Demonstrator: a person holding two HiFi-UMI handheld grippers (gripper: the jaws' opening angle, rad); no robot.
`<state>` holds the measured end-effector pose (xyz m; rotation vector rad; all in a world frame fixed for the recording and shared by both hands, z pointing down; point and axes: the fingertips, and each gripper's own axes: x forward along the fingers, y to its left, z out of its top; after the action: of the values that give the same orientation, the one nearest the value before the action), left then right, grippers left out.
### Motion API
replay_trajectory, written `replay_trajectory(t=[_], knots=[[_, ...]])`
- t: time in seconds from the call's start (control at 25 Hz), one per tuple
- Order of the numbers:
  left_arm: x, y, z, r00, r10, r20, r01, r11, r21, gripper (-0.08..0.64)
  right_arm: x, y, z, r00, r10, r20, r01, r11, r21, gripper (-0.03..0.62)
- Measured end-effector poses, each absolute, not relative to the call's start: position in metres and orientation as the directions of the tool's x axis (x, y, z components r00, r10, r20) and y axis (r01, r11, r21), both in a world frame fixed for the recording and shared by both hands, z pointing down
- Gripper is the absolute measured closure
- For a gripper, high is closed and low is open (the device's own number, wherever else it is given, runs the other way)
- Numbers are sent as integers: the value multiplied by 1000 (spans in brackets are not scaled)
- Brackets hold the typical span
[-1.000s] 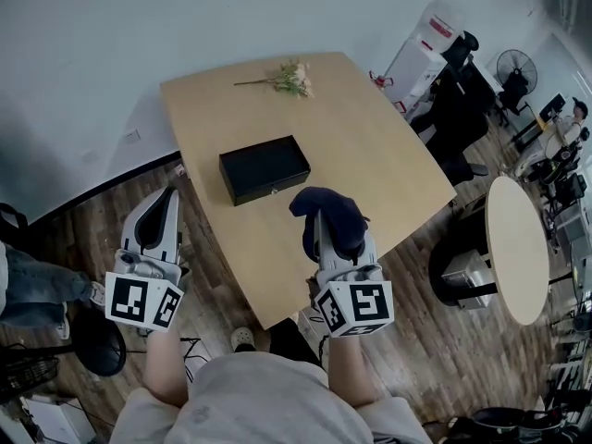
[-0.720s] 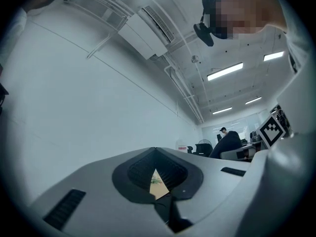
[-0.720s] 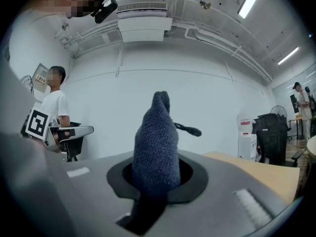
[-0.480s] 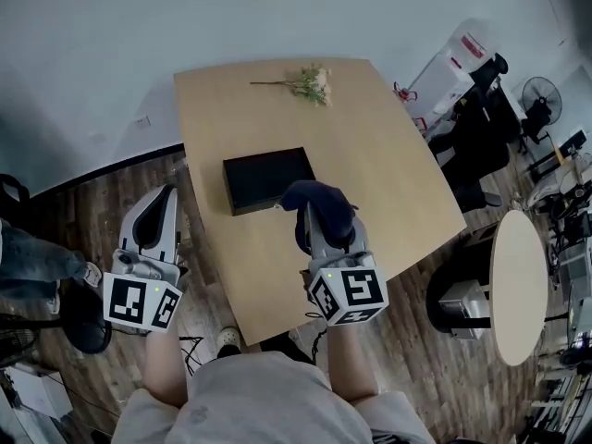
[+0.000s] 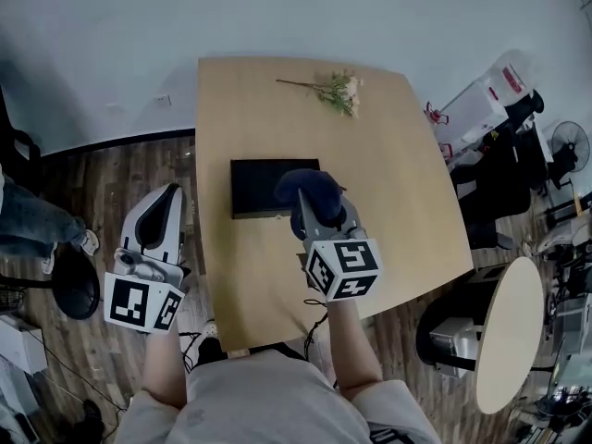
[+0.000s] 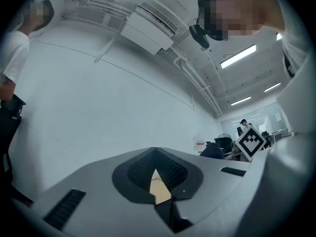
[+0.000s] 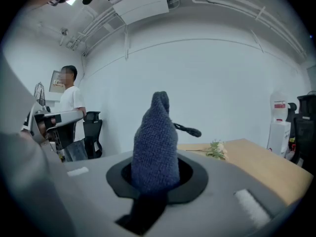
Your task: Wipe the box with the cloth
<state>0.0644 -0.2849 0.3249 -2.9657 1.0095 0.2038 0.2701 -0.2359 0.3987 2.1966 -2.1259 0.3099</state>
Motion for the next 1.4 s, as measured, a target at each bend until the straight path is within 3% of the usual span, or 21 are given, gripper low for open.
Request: replay_trajectory(t=[0.68, 0.96, 1.4], knots=[[57, -286, 343, 685, -726, -63, -725, -687, 38, 552, 238, -336, 501, -223, -881, 417, -974, 180, -139, 509], [44, -288, 347, 662, -748, -45, -747, -664, 33, 552, 224, -363, 540, -254, -833, 491, -963, 171, -209, 509], [23, -299, 355, 644, -765, -25, -763, -644, 52, 552, 210, -392, 577, -200, -787, 583, -980, 156, -125, 509]])
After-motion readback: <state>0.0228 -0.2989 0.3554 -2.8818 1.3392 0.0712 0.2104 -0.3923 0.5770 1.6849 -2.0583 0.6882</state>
